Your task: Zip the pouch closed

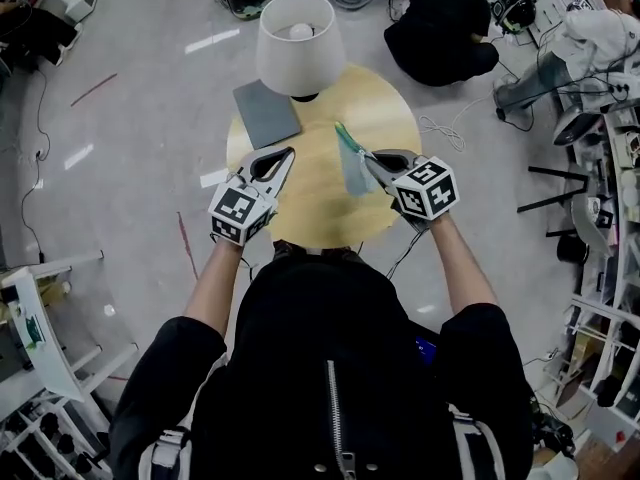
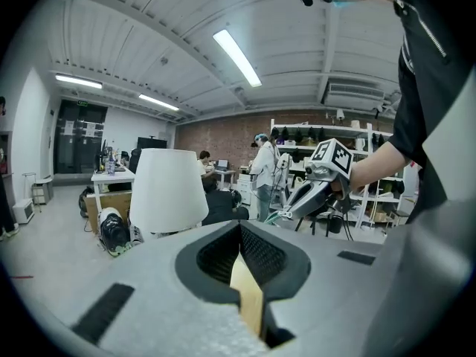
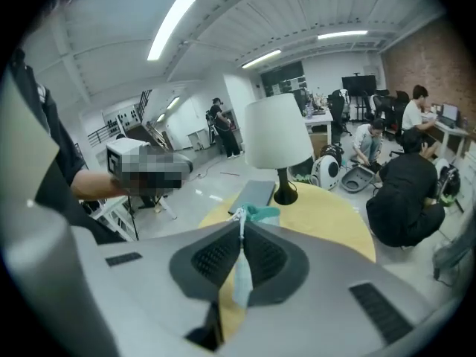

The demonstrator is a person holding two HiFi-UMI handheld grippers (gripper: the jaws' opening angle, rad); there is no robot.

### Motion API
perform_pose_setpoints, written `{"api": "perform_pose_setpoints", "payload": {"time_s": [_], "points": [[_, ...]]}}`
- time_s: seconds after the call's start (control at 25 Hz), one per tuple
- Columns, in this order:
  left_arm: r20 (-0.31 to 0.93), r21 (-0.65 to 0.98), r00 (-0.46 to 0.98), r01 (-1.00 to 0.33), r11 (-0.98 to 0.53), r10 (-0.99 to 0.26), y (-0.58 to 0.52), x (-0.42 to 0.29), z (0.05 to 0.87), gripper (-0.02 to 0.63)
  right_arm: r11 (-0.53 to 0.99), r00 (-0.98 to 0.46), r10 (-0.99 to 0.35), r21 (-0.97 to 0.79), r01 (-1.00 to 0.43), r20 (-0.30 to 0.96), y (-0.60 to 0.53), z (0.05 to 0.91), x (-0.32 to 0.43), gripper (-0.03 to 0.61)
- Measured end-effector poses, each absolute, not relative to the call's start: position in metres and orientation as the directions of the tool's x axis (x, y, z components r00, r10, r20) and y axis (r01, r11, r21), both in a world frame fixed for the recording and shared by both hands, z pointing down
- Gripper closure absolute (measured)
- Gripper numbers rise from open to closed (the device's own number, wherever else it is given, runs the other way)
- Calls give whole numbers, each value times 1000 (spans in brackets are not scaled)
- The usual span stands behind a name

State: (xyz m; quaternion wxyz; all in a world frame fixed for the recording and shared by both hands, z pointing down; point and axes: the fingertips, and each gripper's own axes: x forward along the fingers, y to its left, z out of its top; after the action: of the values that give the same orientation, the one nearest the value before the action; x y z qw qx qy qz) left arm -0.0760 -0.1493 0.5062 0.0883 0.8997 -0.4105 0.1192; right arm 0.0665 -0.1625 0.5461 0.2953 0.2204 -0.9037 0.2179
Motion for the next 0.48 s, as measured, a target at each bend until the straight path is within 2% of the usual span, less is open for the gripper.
{"api": "perform_pose_setpoints", "payload": {"time_s": [0.16, 0.48], "points": [[268, 42, 650, -746, -665, -711, -149, -74, 497, 607, 775, -766, -288, -329, -539, 575, -158, 521, 58, 560], [248, -26, 695, -691, -722, -675, -147, -55, 483, 606, 762, -786, -321, -349, -545, 528, -152, 499, 51, 560]]}}
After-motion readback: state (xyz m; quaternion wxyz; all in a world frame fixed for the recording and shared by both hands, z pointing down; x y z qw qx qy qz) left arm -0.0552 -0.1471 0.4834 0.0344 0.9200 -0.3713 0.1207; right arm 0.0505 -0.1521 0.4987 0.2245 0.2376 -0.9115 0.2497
